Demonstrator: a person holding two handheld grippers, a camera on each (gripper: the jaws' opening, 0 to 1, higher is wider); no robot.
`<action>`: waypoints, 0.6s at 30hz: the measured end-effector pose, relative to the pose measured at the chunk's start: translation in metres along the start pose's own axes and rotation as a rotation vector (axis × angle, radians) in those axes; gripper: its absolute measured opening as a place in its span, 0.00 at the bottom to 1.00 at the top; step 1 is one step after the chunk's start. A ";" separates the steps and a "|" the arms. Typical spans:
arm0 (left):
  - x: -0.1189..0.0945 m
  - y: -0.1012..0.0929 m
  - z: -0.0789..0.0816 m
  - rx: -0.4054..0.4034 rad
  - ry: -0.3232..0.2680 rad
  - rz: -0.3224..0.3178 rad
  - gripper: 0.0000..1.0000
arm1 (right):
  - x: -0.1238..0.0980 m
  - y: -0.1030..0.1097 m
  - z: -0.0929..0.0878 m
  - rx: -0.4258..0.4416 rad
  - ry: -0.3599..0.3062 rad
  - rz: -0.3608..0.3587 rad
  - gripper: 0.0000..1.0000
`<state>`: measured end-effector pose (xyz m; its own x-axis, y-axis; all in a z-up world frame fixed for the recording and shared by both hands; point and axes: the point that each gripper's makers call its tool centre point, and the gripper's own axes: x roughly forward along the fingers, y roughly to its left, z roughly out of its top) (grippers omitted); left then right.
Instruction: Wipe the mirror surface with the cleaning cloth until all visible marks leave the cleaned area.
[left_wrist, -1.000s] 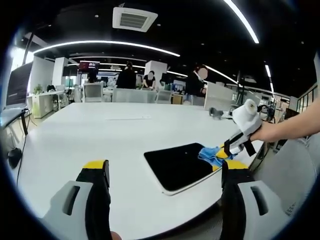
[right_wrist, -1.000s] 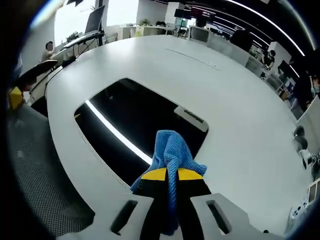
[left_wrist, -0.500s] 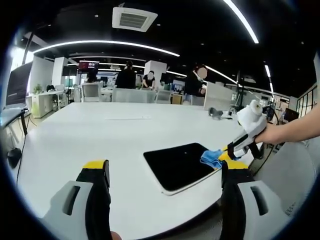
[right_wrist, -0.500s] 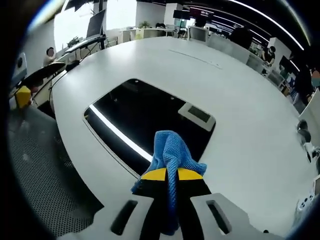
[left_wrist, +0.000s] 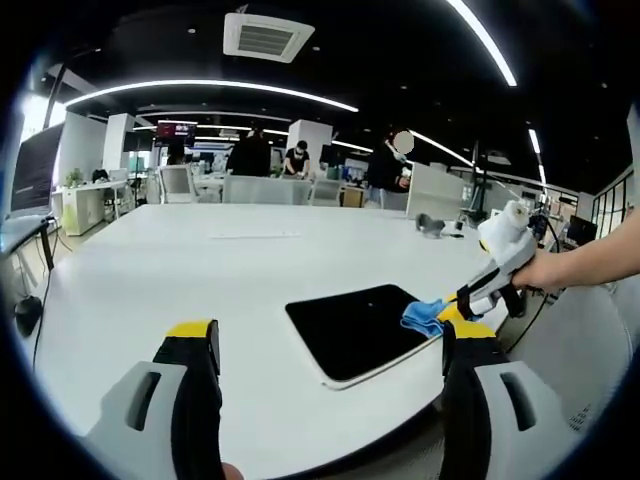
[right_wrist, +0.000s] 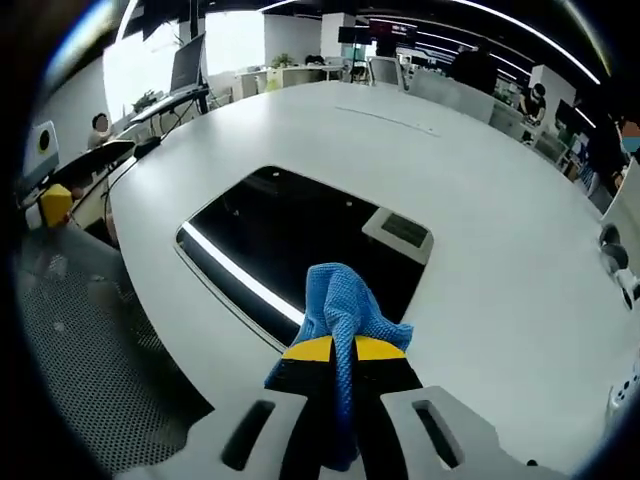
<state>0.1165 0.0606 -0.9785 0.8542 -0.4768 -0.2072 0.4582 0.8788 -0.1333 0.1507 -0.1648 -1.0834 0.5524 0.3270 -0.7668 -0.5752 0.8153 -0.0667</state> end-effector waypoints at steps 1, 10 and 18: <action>0.000 0.000 0.000 0.000 -0.001 0.001 0.91 | 0.000 0.000 0.000 0.003 -0.001 0.001 0.00; 0.000 0.001 0.000 0.001 -0.003 0.004 0.91 | 0.002 0.006 0.003 -0.001 -0.015 0.029 0.00; 0.000 0.001 0.001 0.002 -0.003 0.006 0.91 | 0.007 0.022 0.010 -0.037 -0.023 0.067 0.00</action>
<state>0.1170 0.0616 -0.9780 0.8575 -0.4718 -0.2052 0.4538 0.8815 -0.1305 0.1483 -0.1400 -1.0833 0.5254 0.3912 -0.7556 -0.6327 0.7734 -0.0395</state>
